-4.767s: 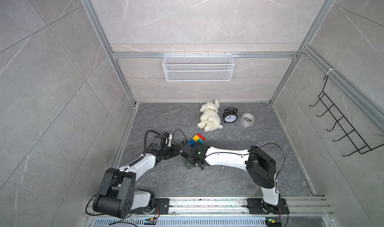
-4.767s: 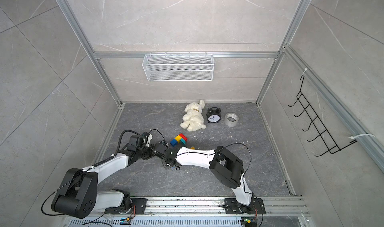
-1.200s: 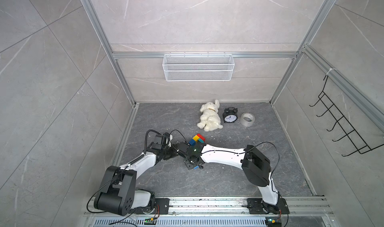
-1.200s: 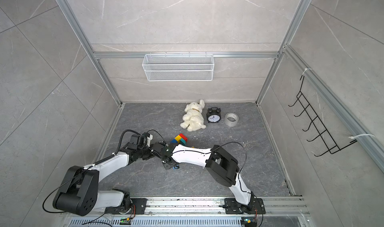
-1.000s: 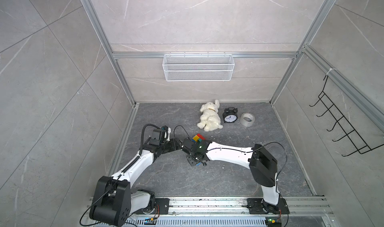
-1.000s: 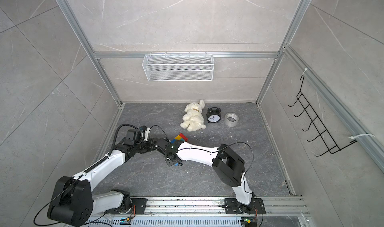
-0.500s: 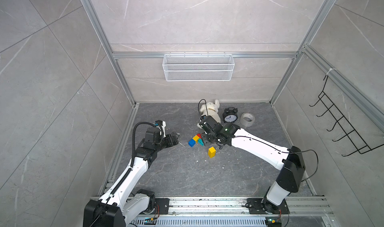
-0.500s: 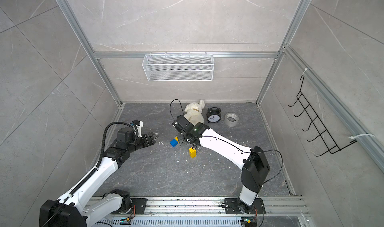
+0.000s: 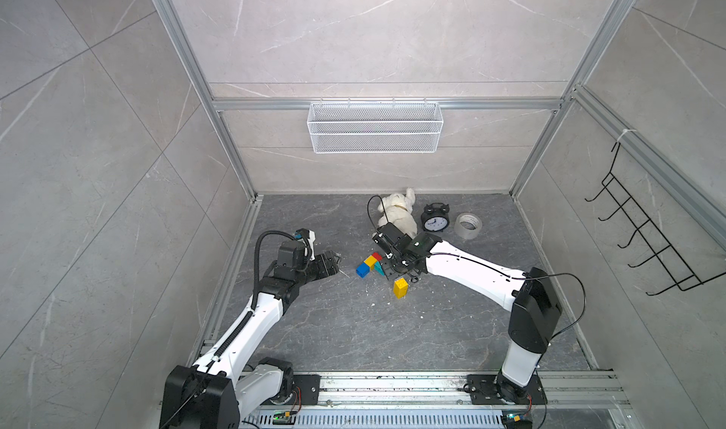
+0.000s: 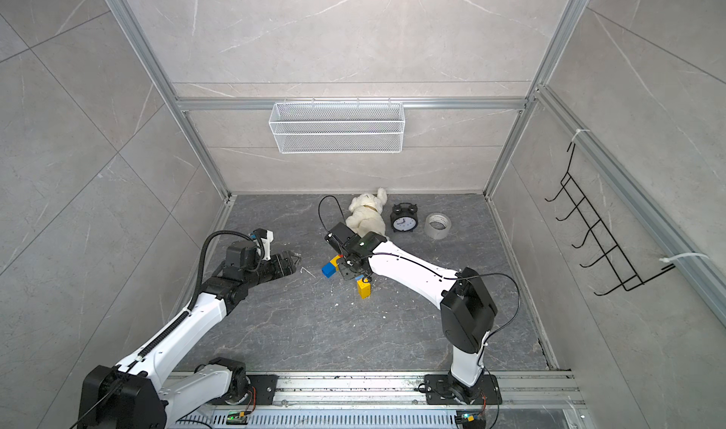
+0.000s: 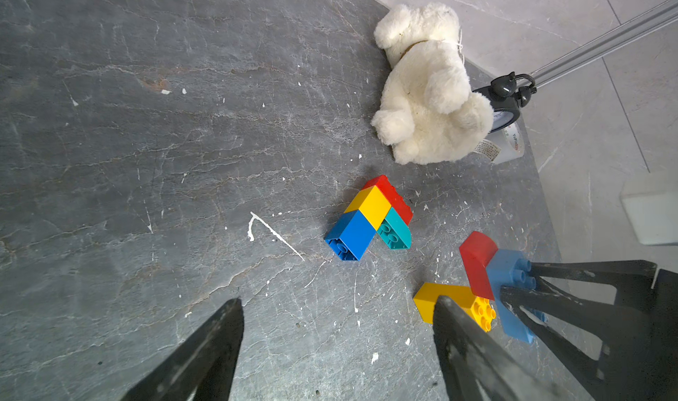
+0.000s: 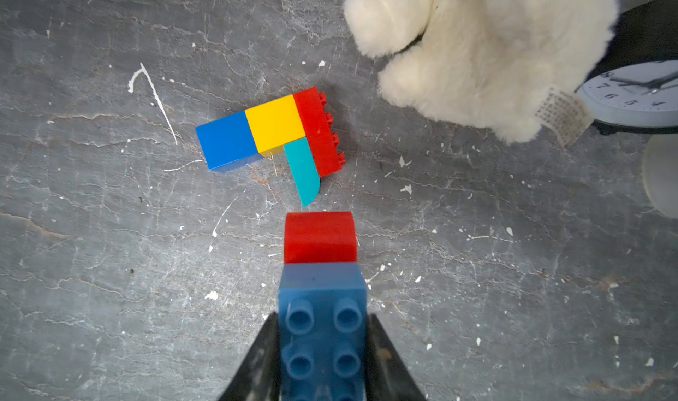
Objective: Assemble the letter r with lego
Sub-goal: Assemble the lego brick with the lego brick.
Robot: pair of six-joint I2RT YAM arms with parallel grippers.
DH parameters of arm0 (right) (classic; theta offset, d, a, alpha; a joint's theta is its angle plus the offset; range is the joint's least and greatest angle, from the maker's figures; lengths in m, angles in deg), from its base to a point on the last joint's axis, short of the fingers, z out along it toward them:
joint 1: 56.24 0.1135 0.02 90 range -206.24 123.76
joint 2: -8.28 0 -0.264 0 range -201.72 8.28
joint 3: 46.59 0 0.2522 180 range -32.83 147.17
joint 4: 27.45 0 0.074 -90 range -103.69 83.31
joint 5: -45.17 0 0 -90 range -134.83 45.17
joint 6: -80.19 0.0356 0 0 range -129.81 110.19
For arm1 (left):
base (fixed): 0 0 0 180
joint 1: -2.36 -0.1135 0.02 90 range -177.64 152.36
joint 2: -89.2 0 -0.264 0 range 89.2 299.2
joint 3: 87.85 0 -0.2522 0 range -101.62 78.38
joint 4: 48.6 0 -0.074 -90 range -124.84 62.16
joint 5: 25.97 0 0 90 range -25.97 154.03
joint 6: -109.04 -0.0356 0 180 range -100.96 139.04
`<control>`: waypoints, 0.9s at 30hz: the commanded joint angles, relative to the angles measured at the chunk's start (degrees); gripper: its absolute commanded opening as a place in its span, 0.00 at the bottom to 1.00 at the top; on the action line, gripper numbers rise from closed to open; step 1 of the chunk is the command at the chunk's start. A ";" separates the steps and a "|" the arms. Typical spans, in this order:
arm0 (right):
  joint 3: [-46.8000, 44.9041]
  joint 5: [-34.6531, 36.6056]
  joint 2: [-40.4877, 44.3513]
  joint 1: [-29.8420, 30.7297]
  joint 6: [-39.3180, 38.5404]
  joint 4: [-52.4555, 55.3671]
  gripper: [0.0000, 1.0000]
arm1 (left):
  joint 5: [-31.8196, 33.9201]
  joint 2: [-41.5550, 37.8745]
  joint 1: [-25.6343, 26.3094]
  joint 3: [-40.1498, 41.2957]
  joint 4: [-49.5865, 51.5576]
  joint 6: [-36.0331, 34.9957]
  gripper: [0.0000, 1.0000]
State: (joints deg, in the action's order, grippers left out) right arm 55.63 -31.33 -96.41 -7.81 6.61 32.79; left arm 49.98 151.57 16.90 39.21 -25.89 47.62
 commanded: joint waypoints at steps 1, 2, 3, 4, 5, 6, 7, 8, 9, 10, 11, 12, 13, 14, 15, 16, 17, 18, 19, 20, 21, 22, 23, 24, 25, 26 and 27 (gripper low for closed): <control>1.05 -0.33 -2.17 -0.54 -1.37 1.68 0.25 | -0.76 0.30 0.13 0.22 -1.26 0.69 0.84; 1.30 -0.43 -2.40 -0.61 -1.47 2.38 0.25 | -0.72 0.30 0.15 0.32 -1.22 0.63 0.84; 1.37 -0.65 -2.53 -0.78 -1.65 2.77 0.25 | -0.65 0.31 0.13 0.41 -1.22 0.52 0.84; 1.33 -0.66 -2.62 -0.91 -1.66 3.15 0.25 | -0.63 0.34 0.13 0.50 -1.30 0.65 0.84; 1.17 -0.66 -2.54 -1.04 -1.66 3.33 0.25 | -0.52 0.40 0.13 0.61 -1.50 0.63 0.84; 0.89 -0.66 -2.41 -1.14 -1.66 3.35 0.25 | -0.48 0.62 0.13 0.68 -1.64 0.61 0.84; 0.52 -0.67 -2.21 -1.23 -1.66 3.30 0.25 | -0.56 0.89 0.18 0.76 -1.78 0.64 0.84; 0.24 -0.67 -1.97 -1.38 -1.66 3.21 0.25 | -0.61 1.19 0.13 0.77 -1.88 0.75 0.84; -0.16 -0.71 -1.71 -1.56 -1.57 3.10 0.25 | -0.84 1.51 0.13 0.69 -2.05 0.75 0.84; -0.40 -0.83 -1.49 -1.66 -1.57 2.86 0.25 | -1.06 1.85 0.13 0.68 -2.30 0.78 0.84; -0.64 -0.97 -1.31 -1.84 -1.49 2.76 0.25 | -1.29 2.09 0.13 0.69 -2.44 0.88 0.84; -0.67 -1.39 -1.20 -1.90 -1.45 2.73 0.25 | -1.37 2.36 0.13 0.66 -2.61 0.99 0.84; -0.67 -1.73 -1.20 -1.95 -1.35 2.72 0.25 | -1.47 2.57 0.13 0.68 -2.68 1.08 0.84; -0.76 -2.17 -1.21 -1.97 -1.18 2.69 0.25 | -1.54 2.74 0.15 0.60 -2.71 1.13 0.84; -1.00 -2.47 -1.10 -1.94 -1.05 2.66 0.25 | -1.62 2.78 0.13 0.53 -2.71 1.13 0.84; -1.35 -2.73 -1.01 -2.00 -0.81 2.41 0.25 | -1.65 2.78 0.14 0.59 -2.69 1.11 0.84; -1.80 -2.86 -0.93 -1.96 -0.57 2.23 0.25 | -1.65 2.79 0.13 0.59 -2.67 1.10 0.84; -2.25 -3.03 -0.85 -1.93 -0.41 2.05 0.25 | -1.68 2.74 0.13 0.55 -2.62 1.08 0.84; -2.78 -3.20 -0.74 -1.95 -0.20 1.83 0.25 | -1.55 2.77 0.13 0.55 -2.50 1.07 0.84; -3.30 -3.70 -0.55 -1.94 -0.01 1.51 0.25 | -1.49 2.85 0.13 0.44 -2.21 0.94 0.84; -3.76 -4.09 -0.30 -1.97 0.17 1.25 0.25 | -1.35 2.88 0.13 0.38 -1.93 0.78 0.84; -4.17 -4.59 -0.07 -1.93 0.27 0.96 0.25 | -1.34 3.02 0.13 0.33 -1.83 0.77 0.84; -4.41 -5.04 0.14 -1.93 0.42 0.81 0.25 | -1.34 3.05 0.13 0.31 -1.83 0.66 0.84; -4.69 -5.20 0.41 -1.98 0.54 0.85 0.25 | -1.34 3.19 0.13 0.28 -1.74 0.62 0.84; -4.91 -5.23 0.48 -1.94 0.54 0.89 0.25 | -1.34 3.26 0.13 0.31 -1.83 0.61 0.84; -5.14 -5.15 0.57 -1.93 0.62 0.86 0.25 | -1.47 3.39 0.13 0.33 -2.00 0.75 0.84; -5.39 -5.10 0.64 -1.93 0.62 0.80 0.25 | -1.55 3.47 0.13 0.33 -2.09 0.78 0.84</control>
State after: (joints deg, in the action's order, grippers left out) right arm 51.79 -35.29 -96.98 -9.76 6.04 33.10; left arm 49.85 154.65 16.90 39.73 -26.39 48.04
